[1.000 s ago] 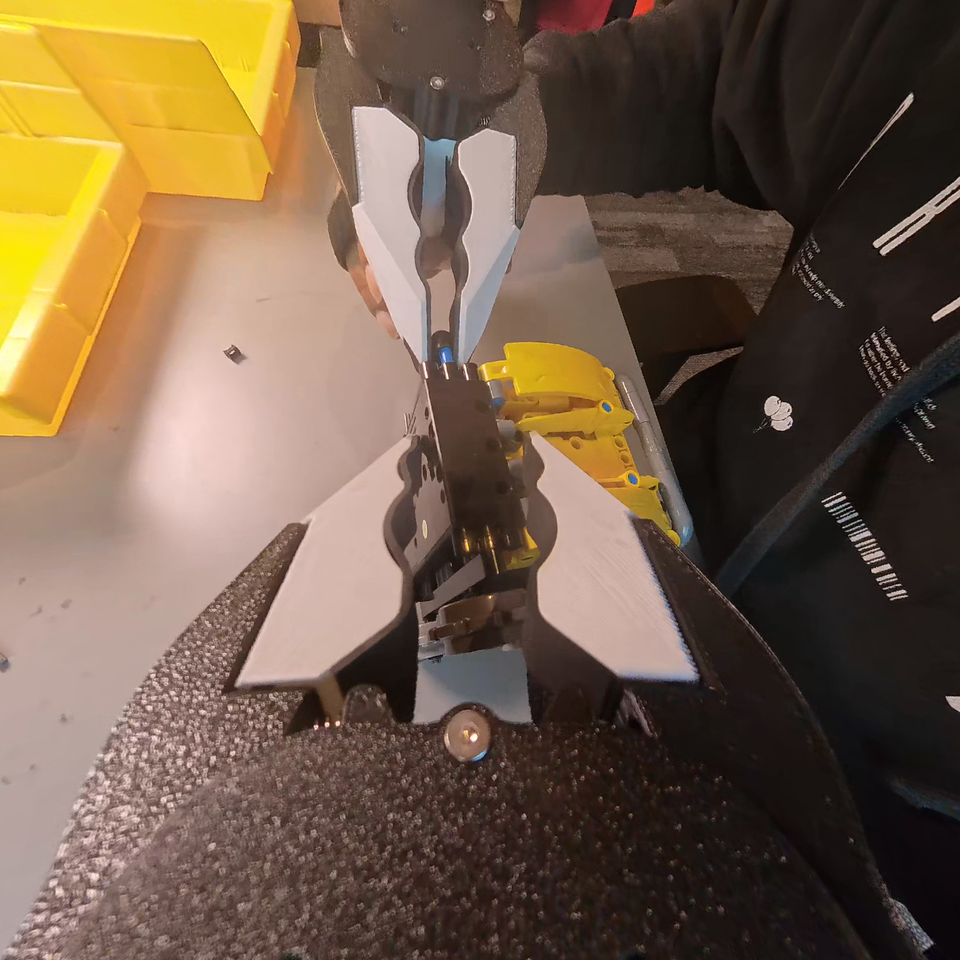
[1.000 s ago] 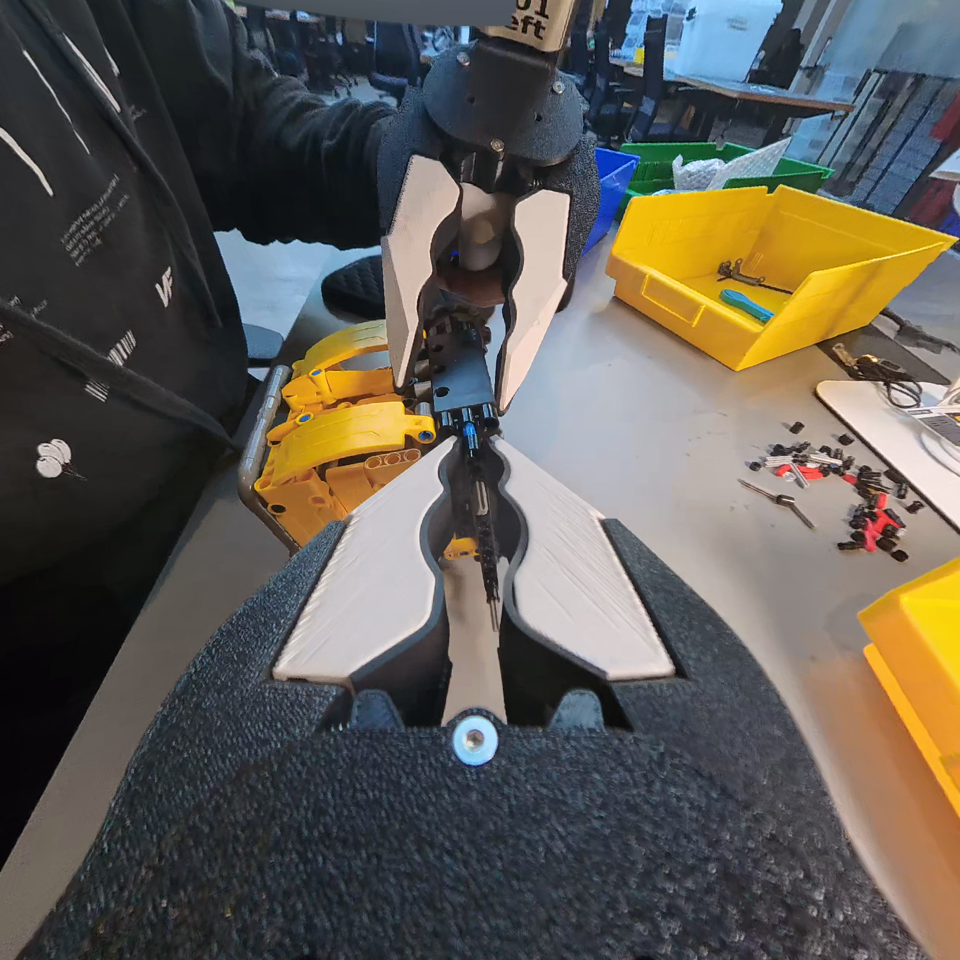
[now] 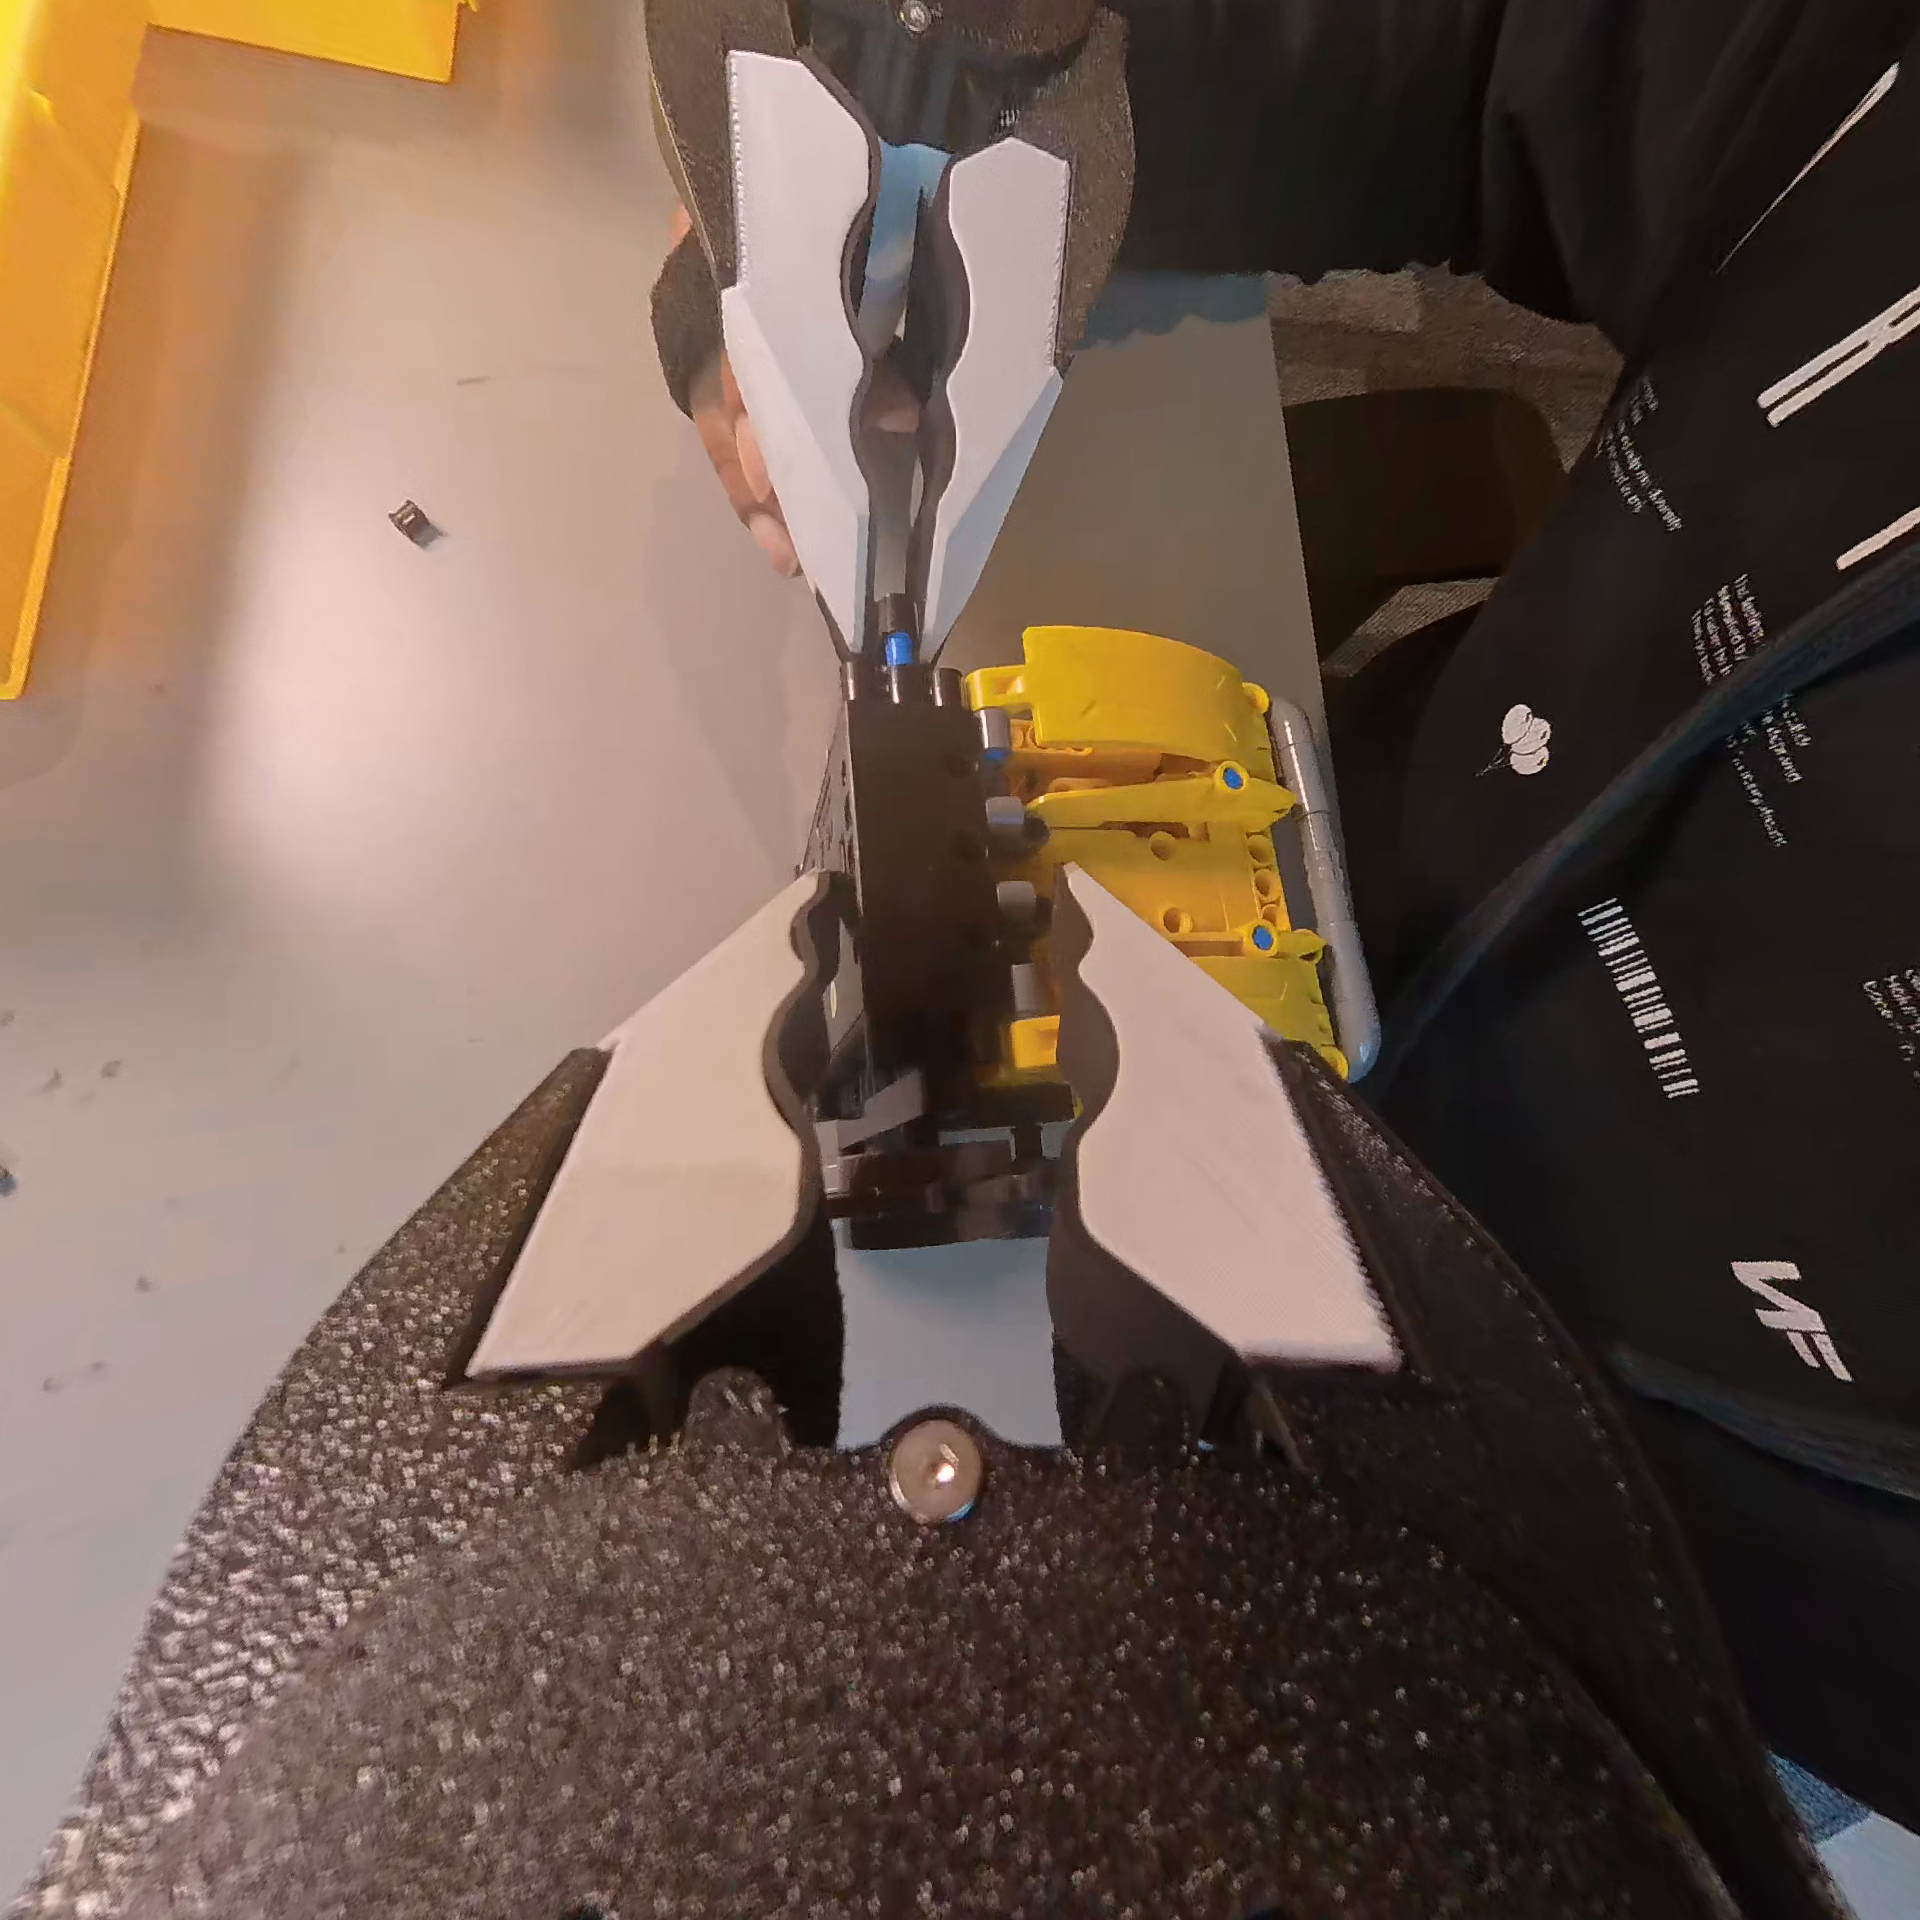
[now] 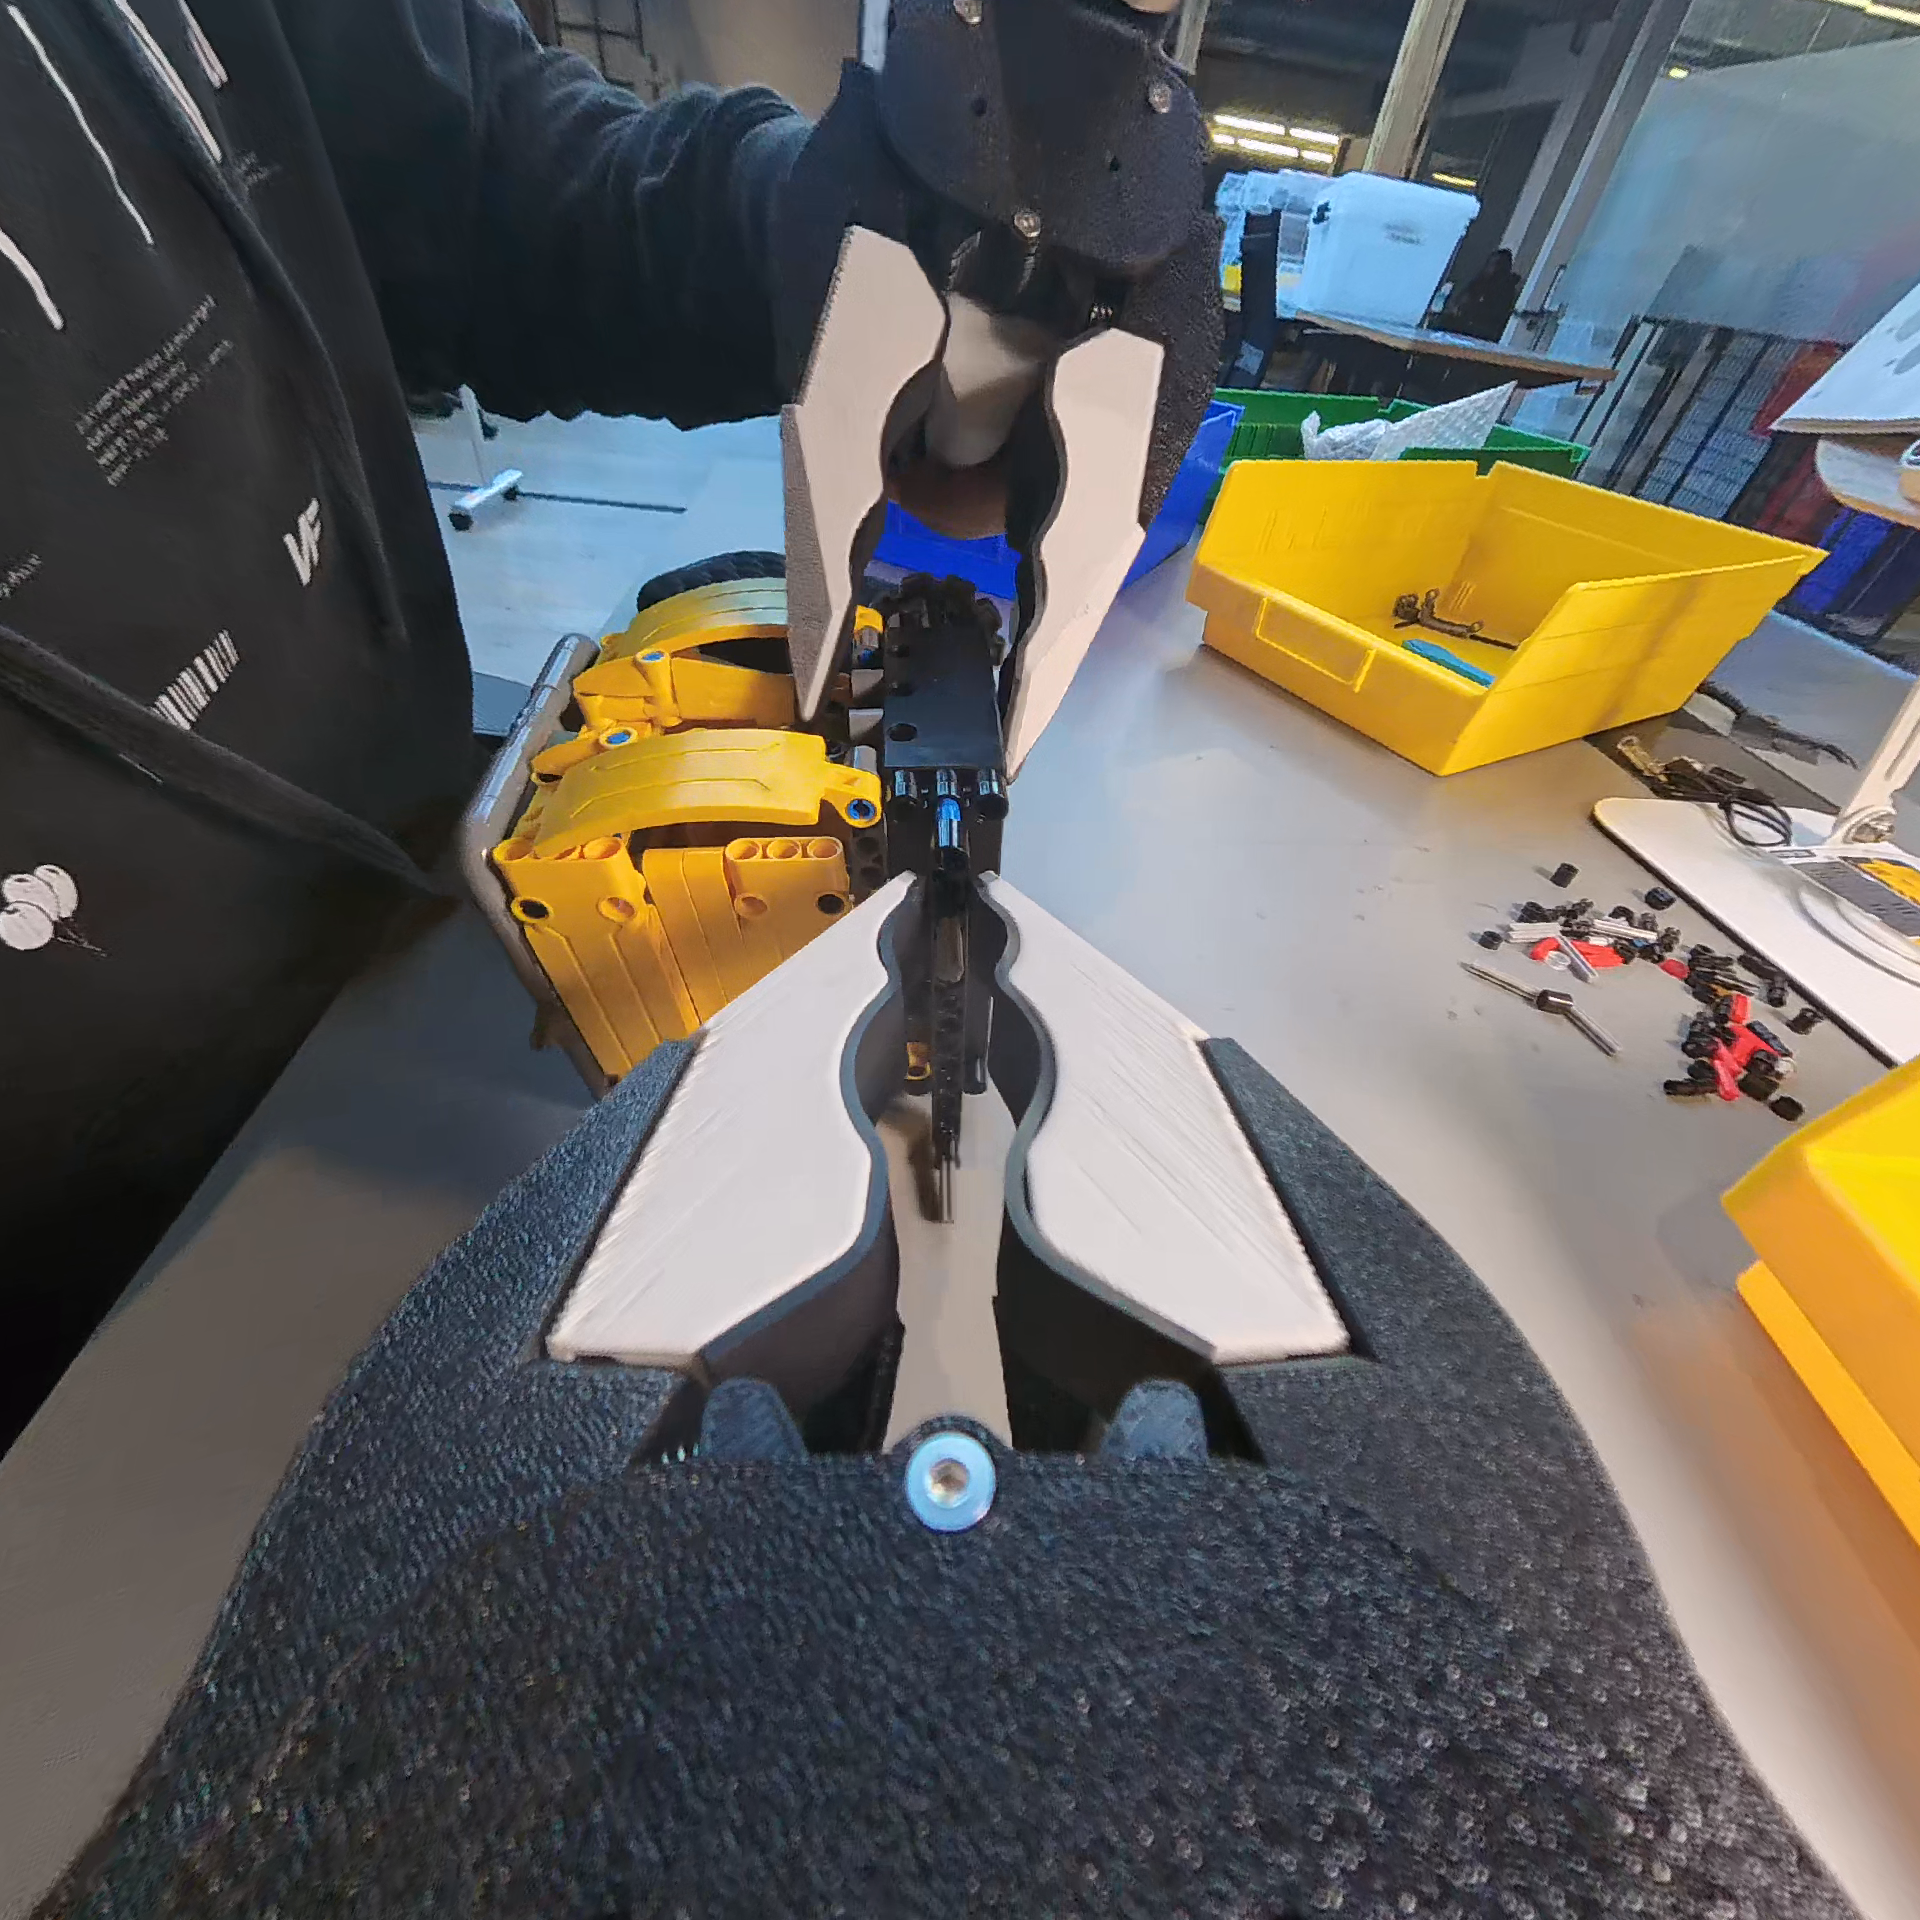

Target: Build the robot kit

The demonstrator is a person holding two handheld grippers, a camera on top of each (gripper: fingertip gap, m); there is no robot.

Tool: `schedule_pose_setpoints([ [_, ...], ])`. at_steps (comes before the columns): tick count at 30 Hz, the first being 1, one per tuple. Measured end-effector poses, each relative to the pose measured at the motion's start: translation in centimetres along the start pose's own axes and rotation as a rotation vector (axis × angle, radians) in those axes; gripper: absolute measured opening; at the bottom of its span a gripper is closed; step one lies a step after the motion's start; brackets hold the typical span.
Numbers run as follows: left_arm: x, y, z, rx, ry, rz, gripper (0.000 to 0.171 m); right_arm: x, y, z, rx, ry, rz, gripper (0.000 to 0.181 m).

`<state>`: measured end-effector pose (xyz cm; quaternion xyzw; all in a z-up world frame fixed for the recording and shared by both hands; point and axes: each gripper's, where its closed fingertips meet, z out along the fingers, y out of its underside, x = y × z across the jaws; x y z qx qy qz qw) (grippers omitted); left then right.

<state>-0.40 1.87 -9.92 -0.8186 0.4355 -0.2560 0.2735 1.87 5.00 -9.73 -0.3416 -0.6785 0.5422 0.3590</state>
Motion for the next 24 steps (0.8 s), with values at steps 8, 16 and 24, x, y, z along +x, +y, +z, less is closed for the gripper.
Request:
schedule_pose_setpoints([
  [8,-0.21,0.01,-0.15,0.067,-0.009,0.003,0.033,0.00,-0.13,0.23,0.009,0.024,-0.020,0.007],
  [16,-0.25,-0.05,-0.13,0.087,-0.010,0.022,0.033,0.10,-0.17,0.30,-0.021,0.030,-0.023,0.006],
  [24,-0.41,0.05,-0.14,0.113,0.000,0.023,0.032,0.27,0.00,0.51,-0.048,-0.009,0.023,0.005],
])
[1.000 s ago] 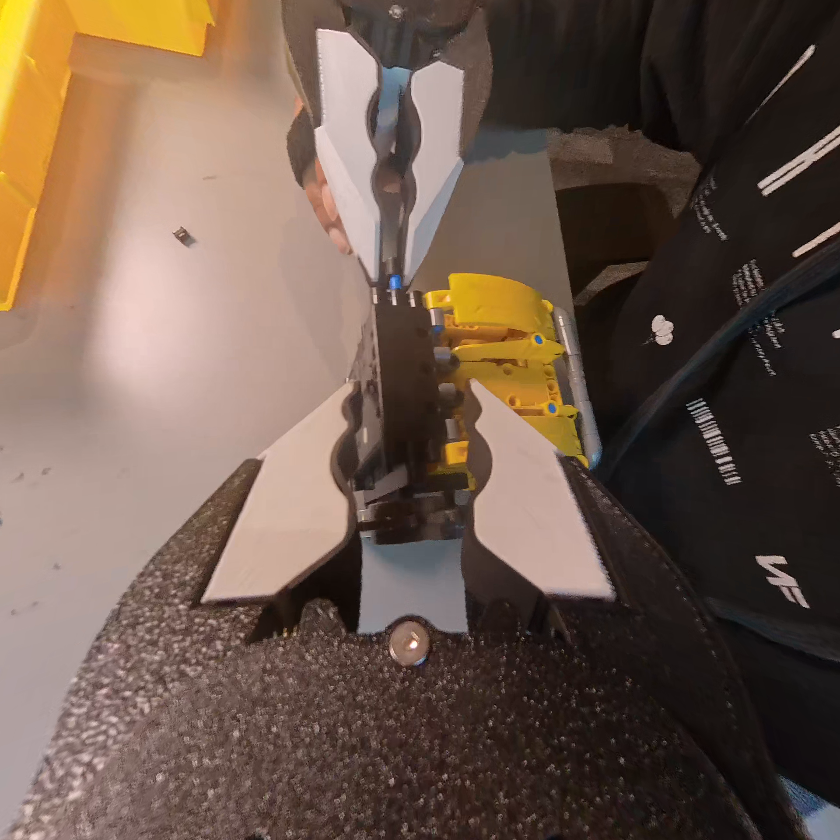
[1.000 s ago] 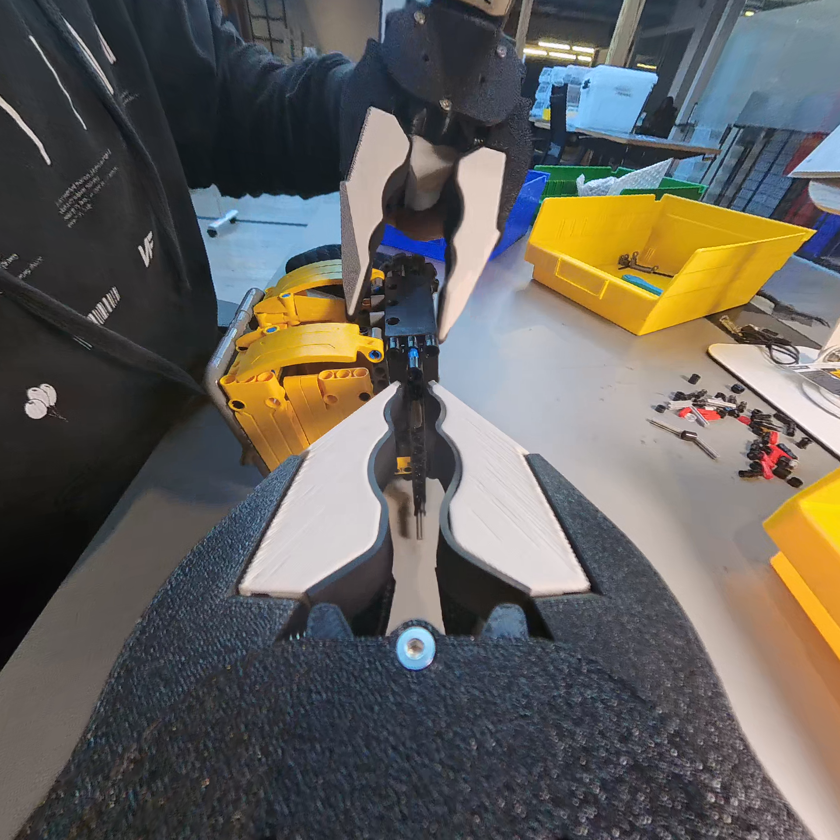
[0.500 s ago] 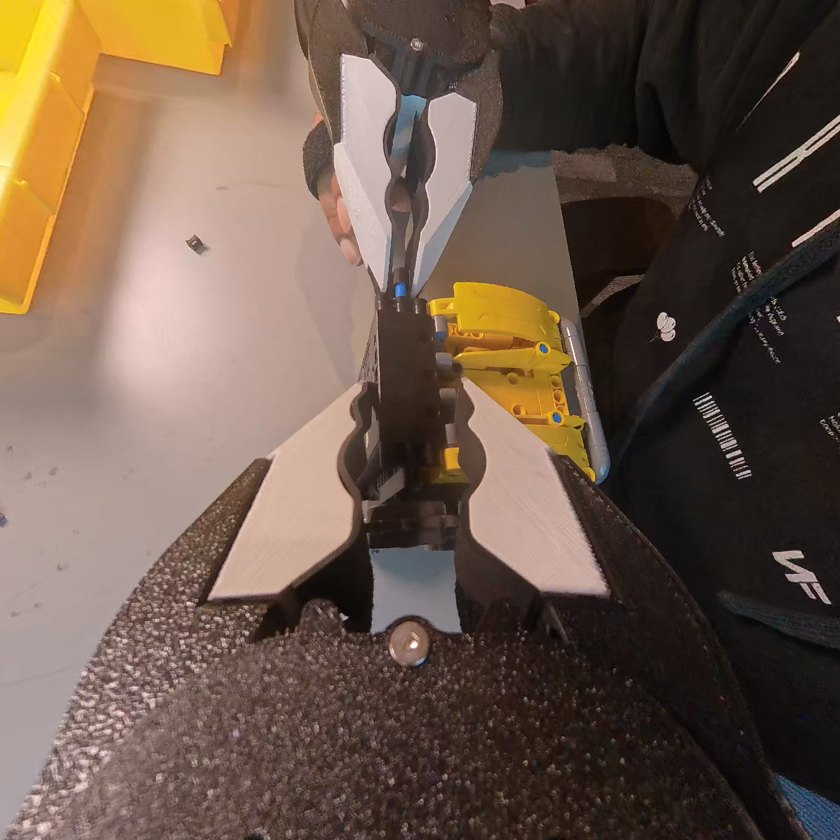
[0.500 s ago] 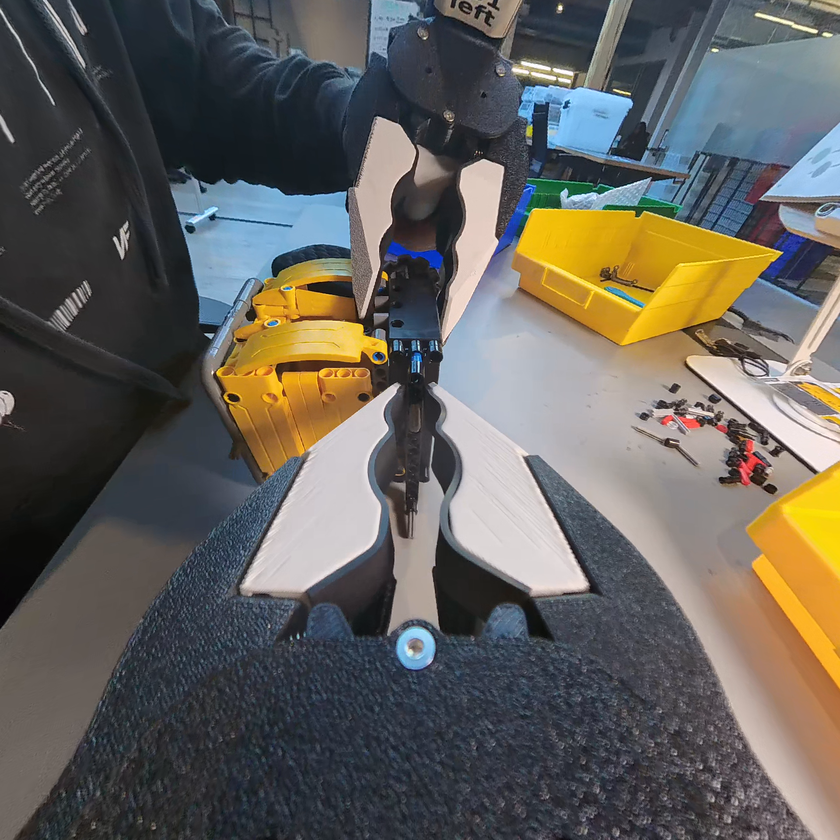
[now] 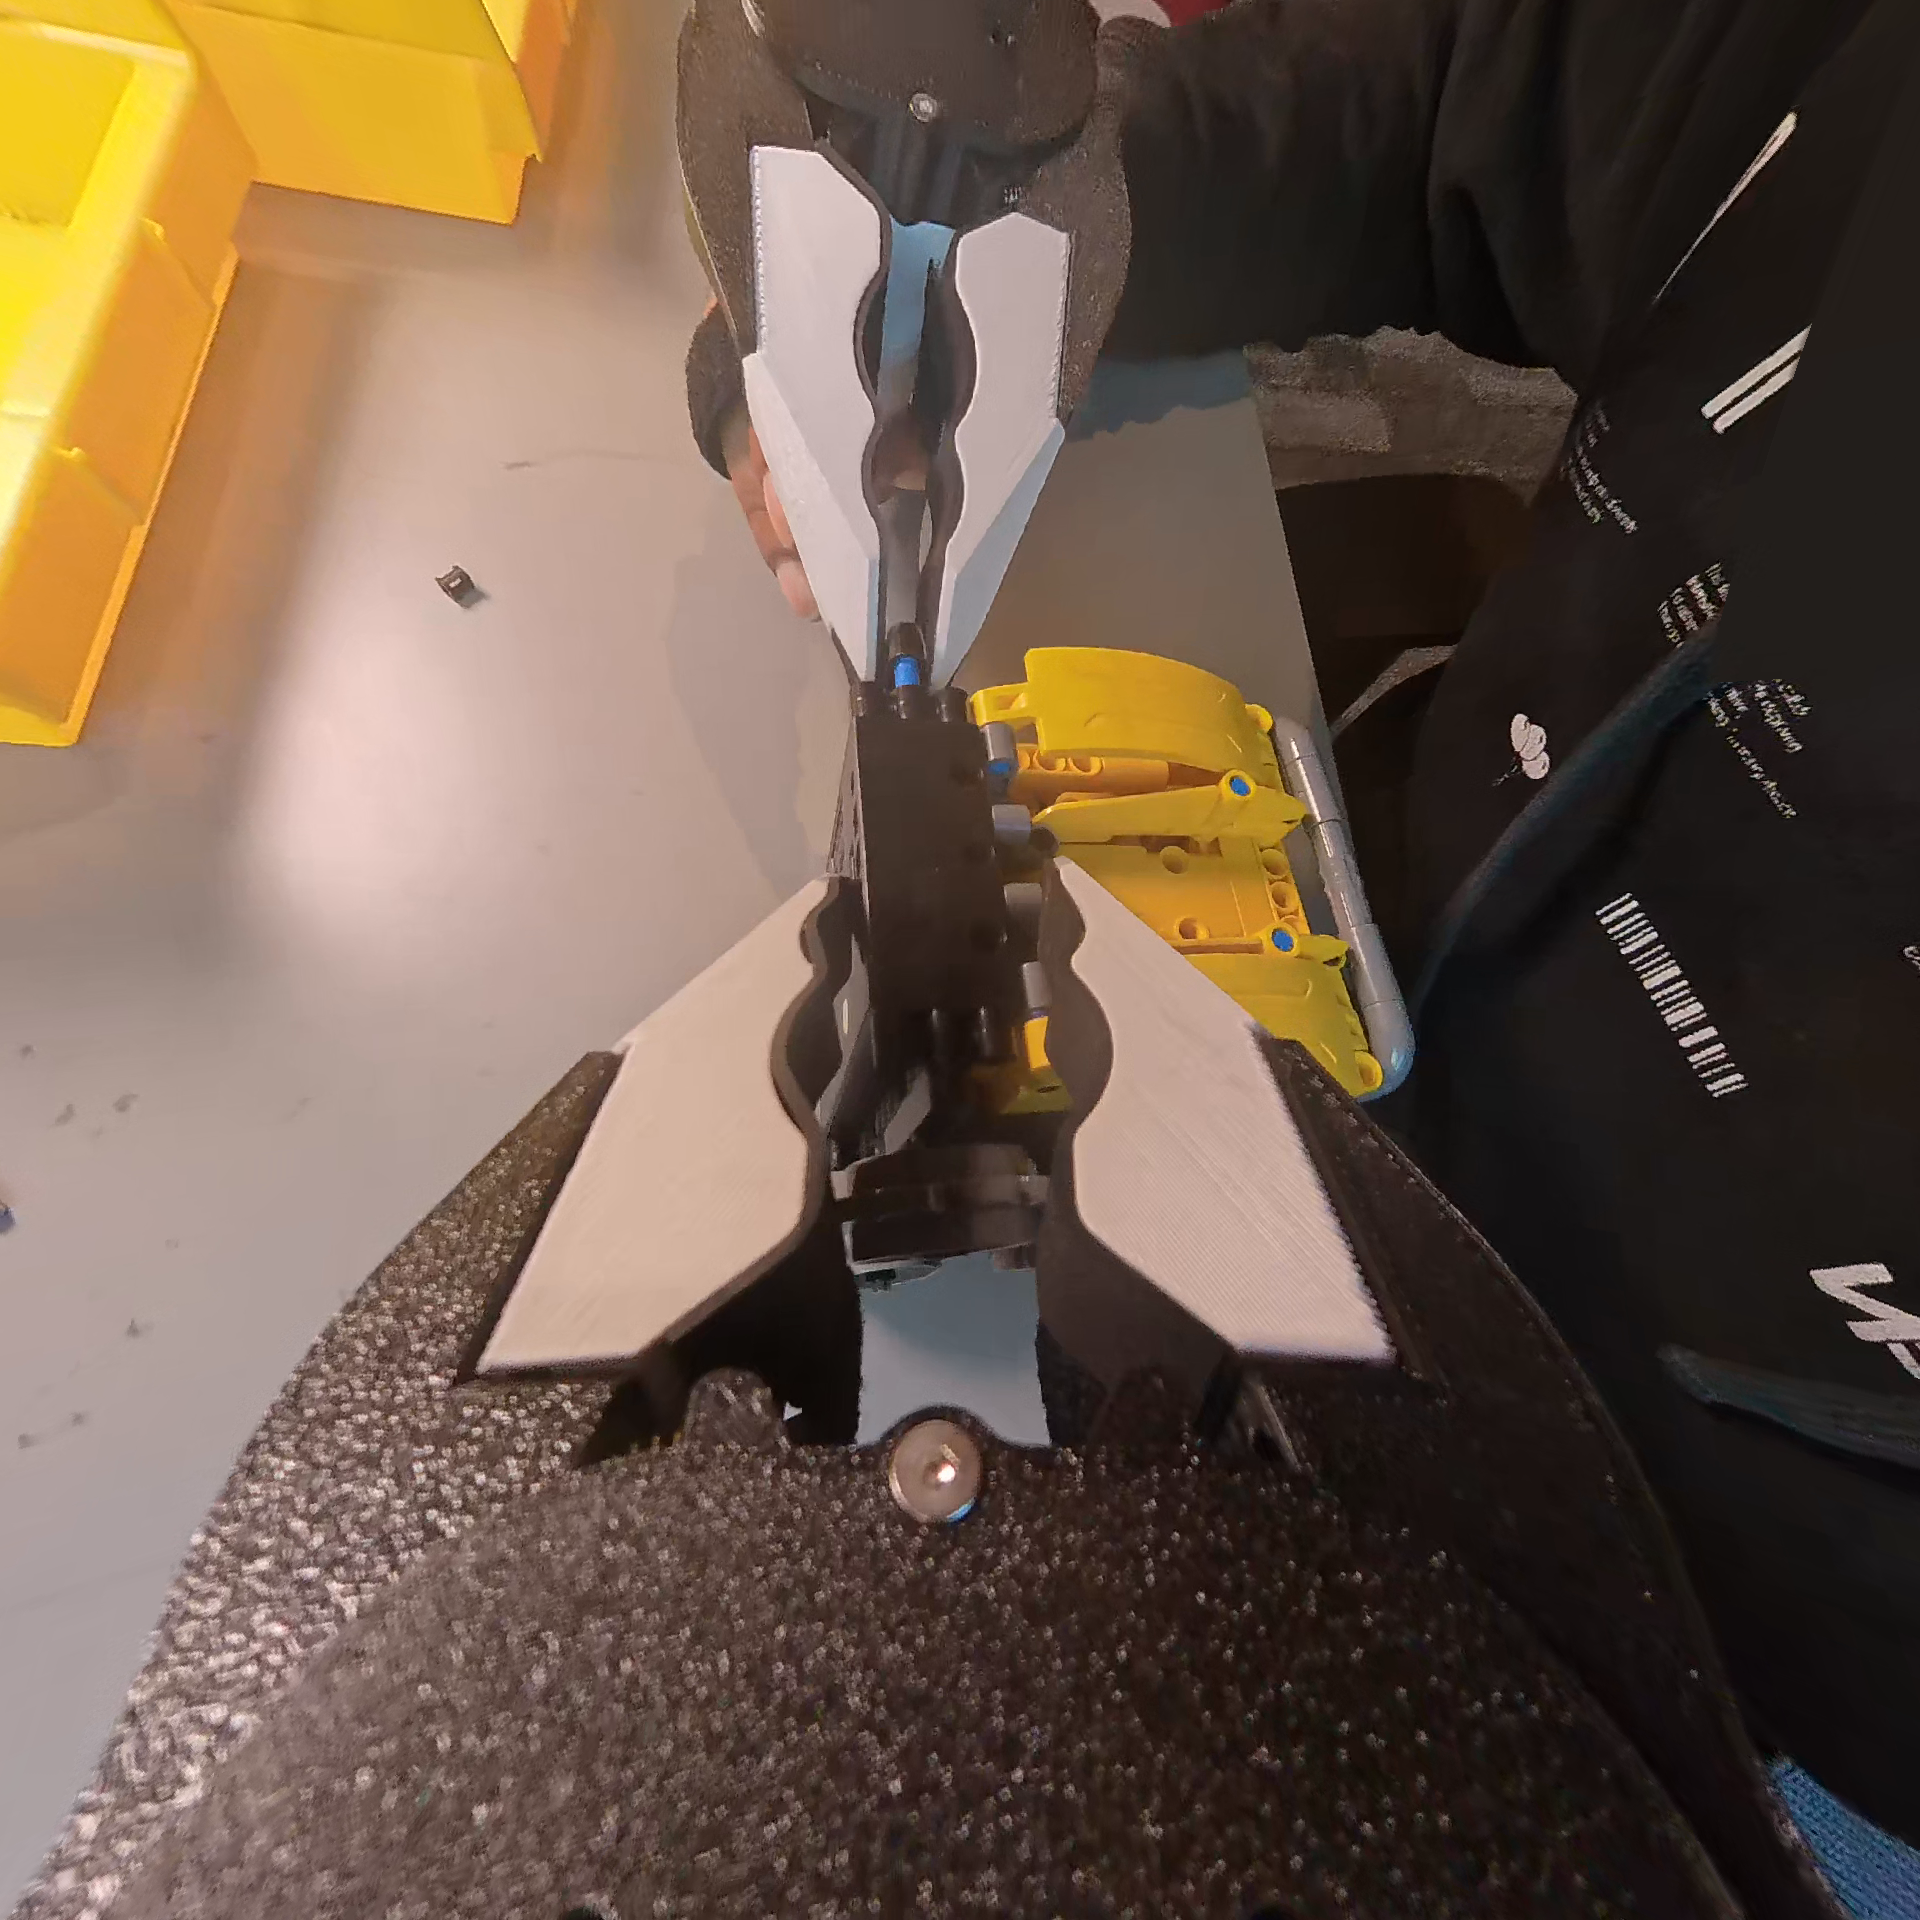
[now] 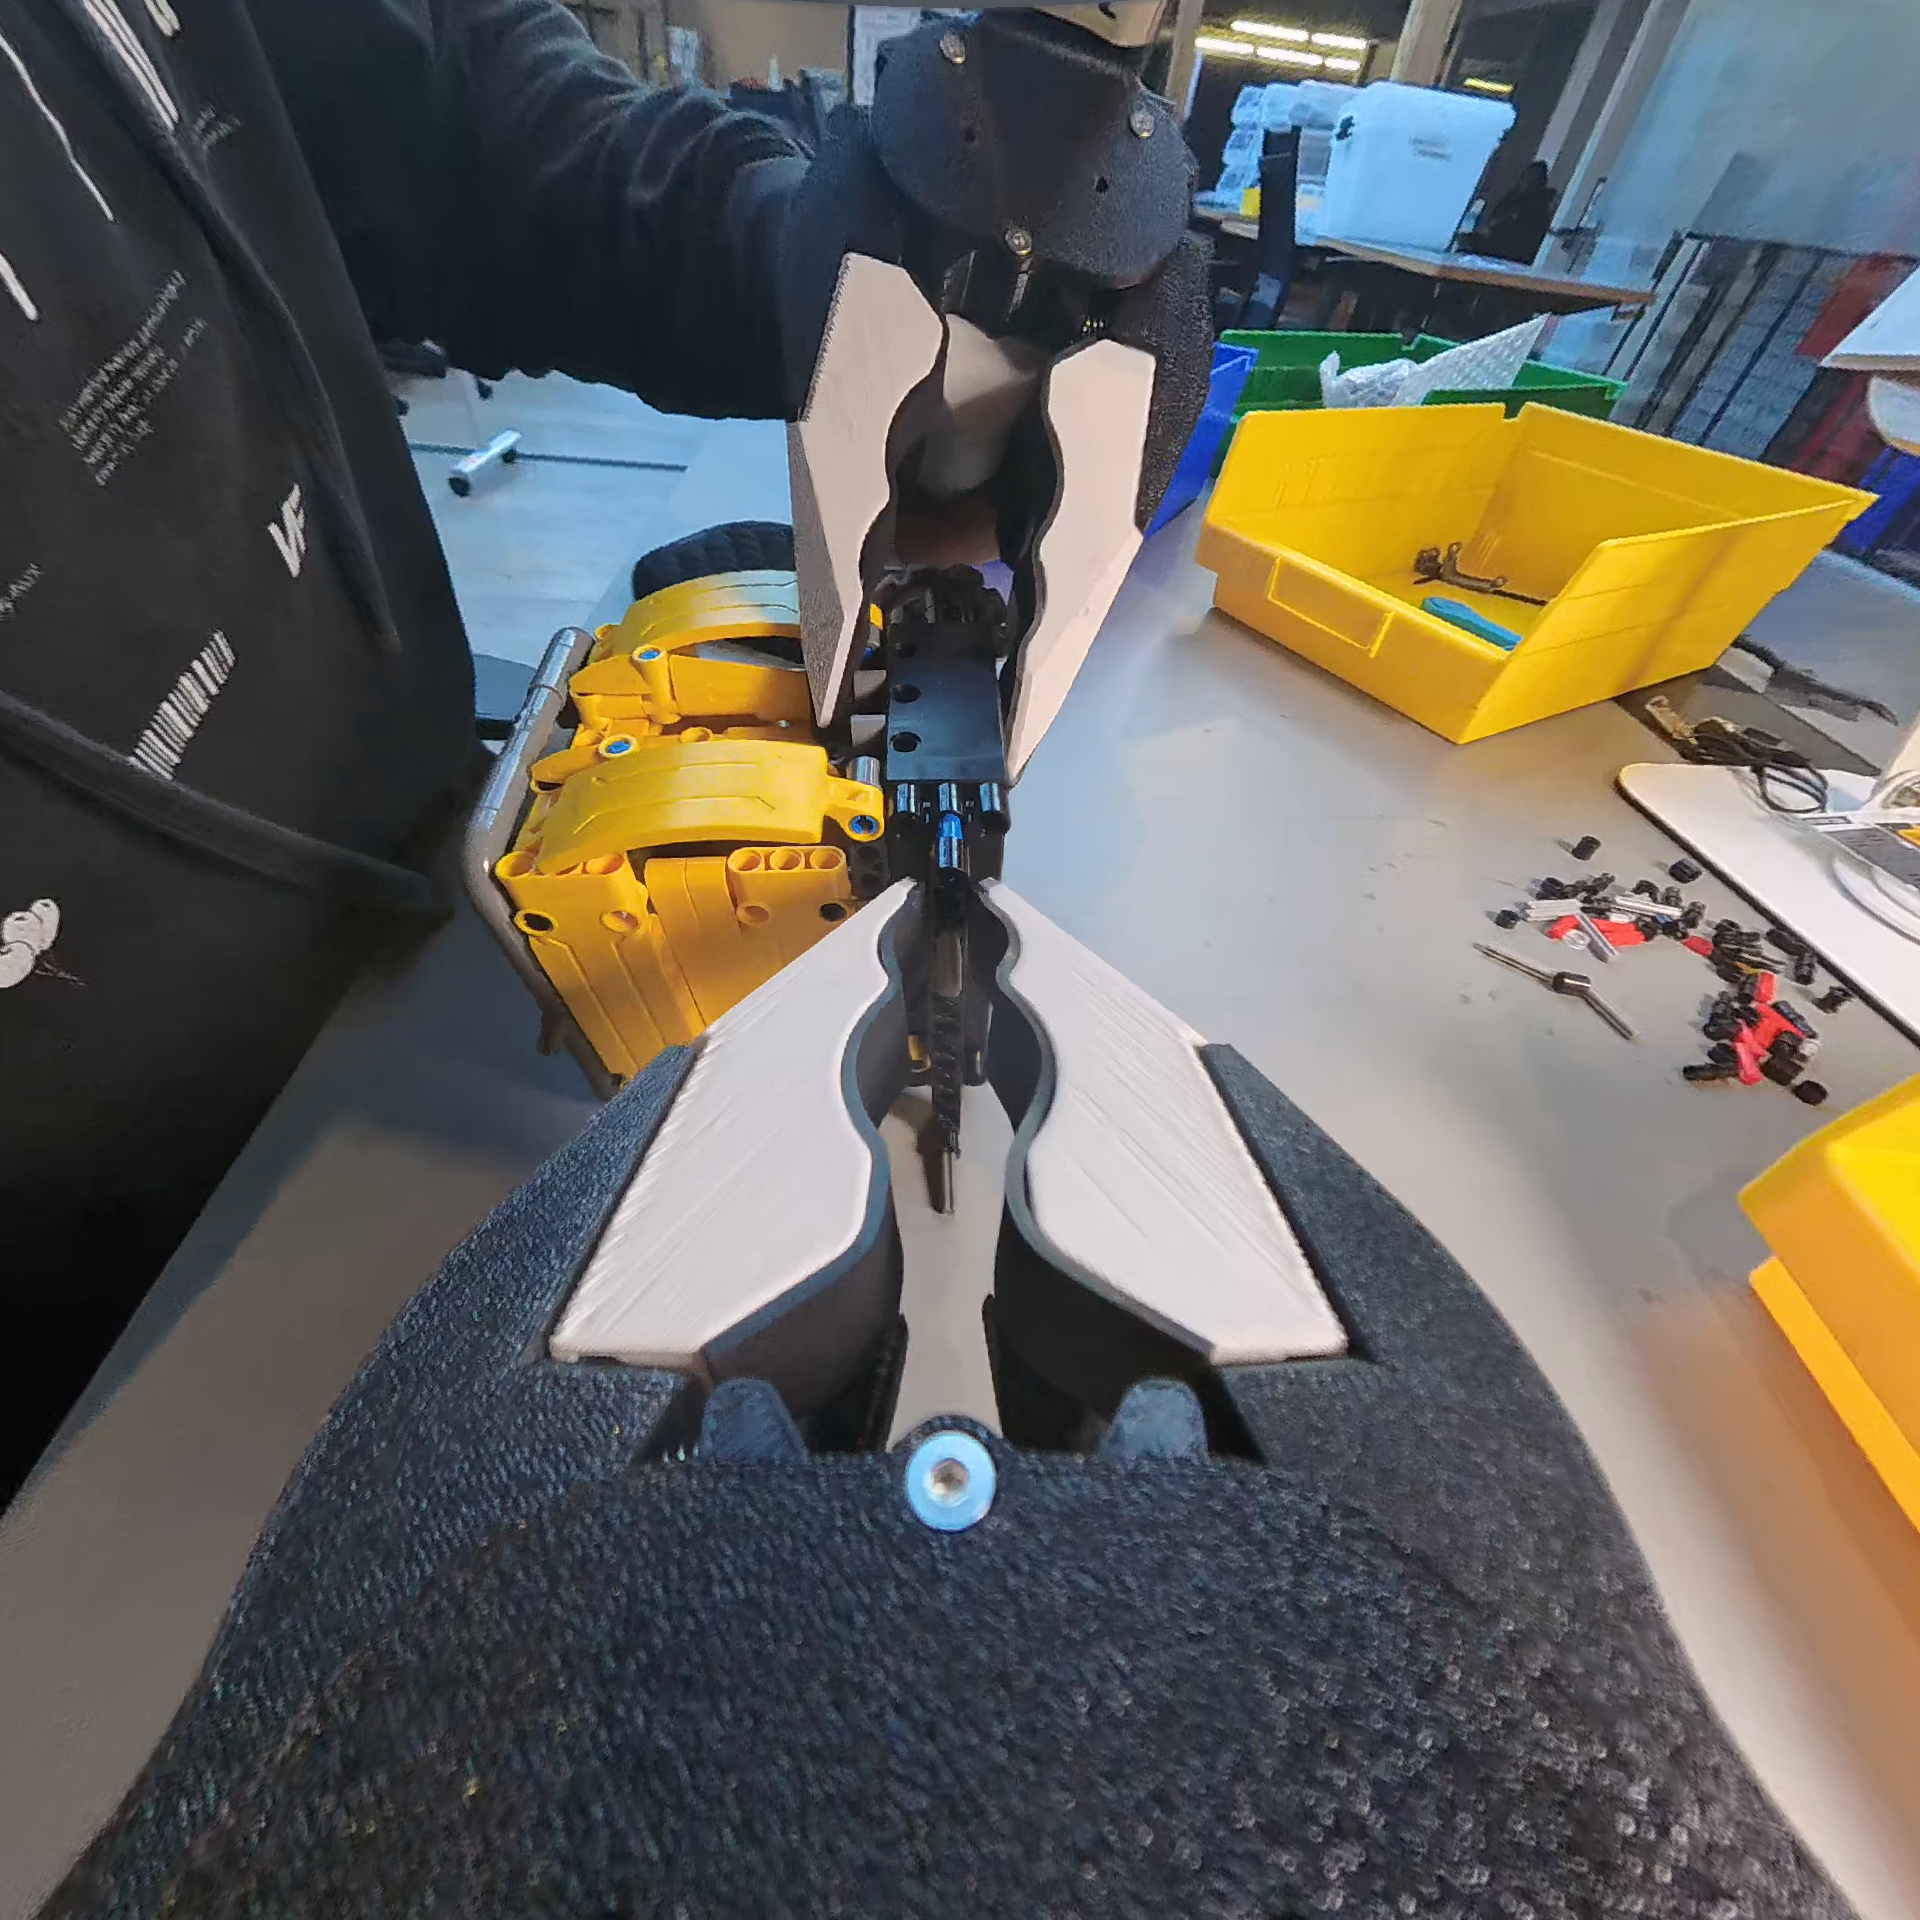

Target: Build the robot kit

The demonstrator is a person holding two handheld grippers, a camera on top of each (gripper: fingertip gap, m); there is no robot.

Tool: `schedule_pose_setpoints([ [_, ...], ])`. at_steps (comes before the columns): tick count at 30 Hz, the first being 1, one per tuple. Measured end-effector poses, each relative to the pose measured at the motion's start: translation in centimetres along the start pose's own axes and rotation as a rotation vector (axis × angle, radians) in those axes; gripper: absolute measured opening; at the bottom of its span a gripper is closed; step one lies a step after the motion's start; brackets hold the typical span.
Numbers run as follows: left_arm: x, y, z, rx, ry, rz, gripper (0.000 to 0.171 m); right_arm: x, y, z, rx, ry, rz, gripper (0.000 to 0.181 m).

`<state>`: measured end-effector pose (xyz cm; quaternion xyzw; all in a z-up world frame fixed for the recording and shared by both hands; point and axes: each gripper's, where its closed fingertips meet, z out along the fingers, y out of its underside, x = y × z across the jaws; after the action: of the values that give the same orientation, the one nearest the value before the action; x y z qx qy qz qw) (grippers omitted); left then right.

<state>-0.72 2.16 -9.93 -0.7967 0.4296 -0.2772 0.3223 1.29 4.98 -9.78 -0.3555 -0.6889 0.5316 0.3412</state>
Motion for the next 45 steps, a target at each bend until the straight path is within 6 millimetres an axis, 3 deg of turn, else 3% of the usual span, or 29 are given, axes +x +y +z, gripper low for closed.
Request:
schedule_pose_setpoints([
  [4,0.2,0.1,-0.1,-0.006,-0.003,0.018,0.033,-0.2,-0.2,0.2,0.012,-0.038,0.021,0.005],
  [7,-0.4,0.1,-0.3,-0.001,-0.026,-0.001,0.032,0.7,0.1,0.5,0.005,-0.003,0.034,0.006],
  [31,-0.2,0.0,-0.4,0.027,-0.029,0.031,0.032,0.3,-0.6,0.4,-0.079,-0.033,0.004,0.005],
  [45,-0.6,-0.4,-0.2,0.141,-0.007,-0.021,0.032,0.7,0.1,0.6,-0.077,-0.049,0.070,0.006],
])
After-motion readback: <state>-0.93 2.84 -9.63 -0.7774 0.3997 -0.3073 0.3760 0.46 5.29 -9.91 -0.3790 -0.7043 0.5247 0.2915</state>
